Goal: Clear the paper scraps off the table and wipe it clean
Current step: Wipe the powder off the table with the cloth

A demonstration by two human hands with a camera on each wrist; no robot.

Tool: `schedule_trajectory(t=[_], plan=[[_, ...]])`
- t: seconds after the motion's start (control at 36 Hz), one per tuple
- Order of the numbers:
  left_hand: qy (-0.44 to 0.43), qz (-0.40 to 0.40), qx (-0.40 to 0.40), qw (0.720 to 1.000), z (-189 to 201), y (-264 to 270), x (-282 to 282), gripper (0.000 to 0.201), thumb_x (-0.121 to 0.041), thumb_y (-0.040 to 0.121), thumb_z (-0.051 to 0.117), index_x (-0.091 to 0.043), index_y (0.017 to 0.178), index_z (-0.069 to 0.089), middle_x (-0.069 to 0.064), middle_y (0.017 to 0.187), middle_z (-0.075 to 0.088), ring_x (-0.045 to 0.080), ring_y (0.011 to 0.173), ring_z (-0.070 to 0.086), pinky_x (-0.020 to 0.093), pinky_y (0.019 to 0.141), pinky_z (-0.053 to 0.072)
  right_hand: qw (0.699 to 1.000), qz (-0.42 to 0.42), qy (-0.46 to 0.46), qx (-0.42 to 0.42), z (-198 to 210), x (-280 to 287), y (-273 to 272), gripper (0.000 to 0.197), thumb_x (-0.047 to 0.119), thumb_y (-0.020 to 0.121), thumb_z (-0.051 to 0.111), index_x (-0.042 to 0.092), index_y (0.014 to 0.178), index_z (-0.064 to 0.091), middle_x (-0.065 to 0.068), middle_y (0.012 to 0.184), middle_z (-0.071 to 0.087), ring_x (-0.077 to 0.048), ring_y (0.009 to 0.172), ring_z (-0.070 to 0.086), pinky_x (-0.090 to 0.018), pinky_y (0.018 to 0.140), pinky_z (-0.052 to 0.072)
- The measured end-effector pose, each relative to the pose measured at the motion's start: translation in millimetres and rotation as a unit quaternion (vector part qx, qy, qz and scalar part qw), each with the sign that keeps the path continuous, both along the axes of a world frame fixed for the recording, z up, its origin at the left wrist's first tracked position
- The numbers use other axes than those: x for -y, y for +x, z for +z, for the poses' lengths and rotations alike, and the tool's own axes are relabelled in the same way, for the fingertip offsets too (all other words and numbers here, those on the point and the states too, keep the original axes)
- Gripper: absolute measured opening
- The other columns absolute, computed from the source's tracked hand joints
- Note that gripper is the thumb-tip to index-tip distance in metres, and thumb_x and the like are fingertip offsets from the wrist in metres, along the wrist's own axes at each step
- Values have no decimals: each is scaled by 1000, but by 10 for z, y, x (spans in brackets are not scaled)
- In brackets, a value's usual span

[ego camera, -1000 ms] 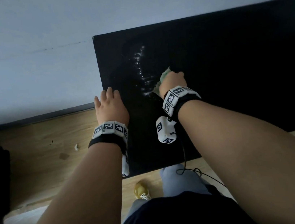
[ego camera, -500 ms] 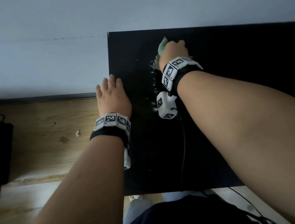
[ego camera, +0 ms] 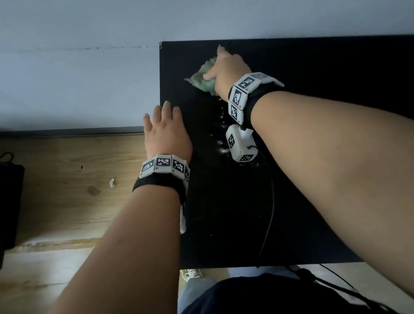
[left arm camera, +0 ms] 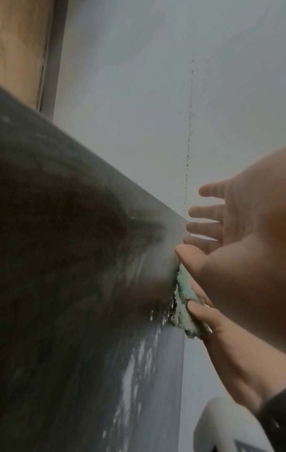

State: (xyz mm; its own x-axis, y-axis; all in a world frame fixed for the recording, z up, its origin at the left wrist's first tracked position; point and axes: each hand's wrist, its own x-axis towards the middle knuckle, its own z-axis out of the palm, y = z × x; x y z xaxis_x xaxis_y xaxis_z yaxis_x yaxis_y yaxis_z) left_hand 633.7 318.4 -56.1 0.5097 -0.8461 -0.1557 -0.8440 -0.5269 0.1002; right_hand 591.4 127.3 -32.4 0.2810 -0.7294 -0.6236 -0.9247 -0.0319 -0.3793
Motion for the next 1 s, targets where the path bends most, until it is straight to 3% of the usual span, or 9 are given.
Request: schedule_trajectory(t=[0.19,0.36,0.44,0.53,0.67,0.75,0.81,0.89,1.0], plan=[[-6,-25,-2,1000,89,-123,-122,52,-11,91,44,-12,142,38,8,154,29,26,141,23,46,119,13,999,22,40,-21,-92,-285,-278,95,26,86,70,29,155,5,-15,155,22,-37,136,38,-45,100,43],[-5,-45,7,999,200,-201,-300,54,-13,92,46,-12,144,35,8,154,28,25,142,23,46,119,14,1000,-4,23,-7,-214,-698,-622,85,23,84,72,32,151,20,-15,139,39,-36,123,49,-40,86,45],[-7,-53,6,999,247,-260,-417,53,-13,92,46,-12,144,35,7,154,27,25,142,22,46,119,13,999,-22,17,39,-262,-942,-822,83,18,83,71,32,150,25,-15,132,44,-33,117,54,-42,95,48],[-9,-60,7,998,279,-321,-542,53,-13,92,47,-13,144,35,7,154,27,25,142,22,46,119,13,997,-24,44,51,-251,-1167,-990,86,15,82,71,32,151,24,-15,138,41,-33,121,52,-46,101,45],[-3,-69,4,998,300,-397,-711,55,-13,93,46,-12,146,33,8,156,25,25,144,19,46,119,12,999,-3,44,31,-216,-1480,-1175,85,13,78,72,29,150,29,-14,141,41,-34,122,51,-47,98,47],[0,-66,1,998,286,-447,-776,54,-13,93,46,-12,145,33,7,156,25,25,144,19,46,120,11,999,22,-10,29,-214,-1553,-1318,61,14,81,69,23,138,50,-5,136,51,-26,122,54,-36,96,48],[3,-67,-1,998,279,-481,-802,54,-13,93,46,-12,145,33,7,156,25,25,144,19,46,120,12,997,-21,-68,41,-206,-1507,-1436,40,19,84,67,20,124,63,-7,134,54,-24,116,58,-30,90,48],[3,-69,-3,998,274,-521,-813,53,-12,92,46,-13,144,35,7,156,26,25,144,20,46,119,13,984,-95,-150,22,-155,-1400,-1615,30,21,87,62,14,116,64,-14,126,56,-30,111,57,-36,91,51],[5,-64,2,998,260,-530,-809,53,-12,92,46,-13,144,35,7,156,26,24,144,20,46,120,12,977,-74,-177,-96,-206,-1335,-1773,23,25,94,46,15,97,66,-17,127,51,-37,124,43,-43,93,48]])
